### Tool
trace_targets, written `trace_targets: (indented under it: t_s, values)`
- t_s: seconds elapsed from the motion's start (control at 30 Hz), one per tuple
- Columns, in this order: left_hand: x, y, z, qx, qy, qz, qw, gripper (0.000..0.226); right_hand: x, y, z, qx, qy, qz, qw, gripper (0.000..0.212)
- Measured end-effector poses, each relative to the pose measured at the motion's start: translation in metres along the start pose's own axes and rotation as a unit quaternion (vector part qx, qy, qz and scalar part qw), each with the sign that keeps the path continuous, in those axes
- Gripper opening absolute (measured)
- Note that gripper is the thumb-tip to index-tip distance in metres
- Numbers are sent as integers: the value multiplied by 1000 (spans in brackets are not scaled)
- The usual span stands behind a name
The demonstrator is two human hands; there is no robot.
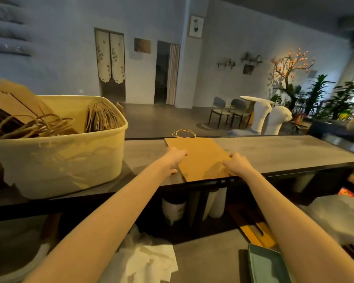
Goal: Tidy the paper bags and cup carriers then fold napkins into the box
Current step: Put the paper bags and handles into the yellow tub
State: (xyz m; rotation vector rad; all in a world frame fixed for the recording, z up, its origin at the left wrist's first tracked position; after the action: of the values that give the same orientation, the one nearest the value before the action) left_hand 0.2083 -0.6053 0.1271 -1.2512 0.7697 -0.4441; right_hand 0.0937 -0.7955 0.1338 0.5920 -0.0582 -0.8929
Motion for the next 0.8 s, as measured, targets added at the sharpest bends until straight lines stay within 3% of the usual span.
trace_targets:
  t_s: [0.23,0.4,0.53,0.7,0.8]
  values:
    - [16,7,-11,-146,9,15,989,56,8,-26,1,-55,-7,-57,997,46]
    - [14,9,3,-110,-33,30,993,46,17,-37,0,-50,6,-73,996,36]
    - [4,8,-2,-60,16,40,997,29,5,-28,-10,-19,65,-46,997,28]
    - [-18,-32,-6,-44,47,-57,996,38,-18,-22,-11,86,115,-37,989,45]
    - [-38,-68,5,39,14,-127,991,38,-28,-7,-3,115,79,-13,990,40]
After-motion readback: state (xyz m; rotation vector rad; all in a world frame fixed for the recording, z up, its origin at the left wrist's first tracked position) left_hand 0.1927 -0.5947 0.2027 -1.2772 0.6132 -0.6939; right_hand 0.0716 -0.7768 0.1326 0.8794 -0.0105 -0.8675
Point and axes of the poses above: each hand's wrist, its own x-axis towards the middle knuckle, its own z-axis out of the back of the hand, y = z × x, the point moved 9 cm from there along x, towards the middle knuckle, and after that the axes turned 7 degrees about y, right-handed, at the moved point
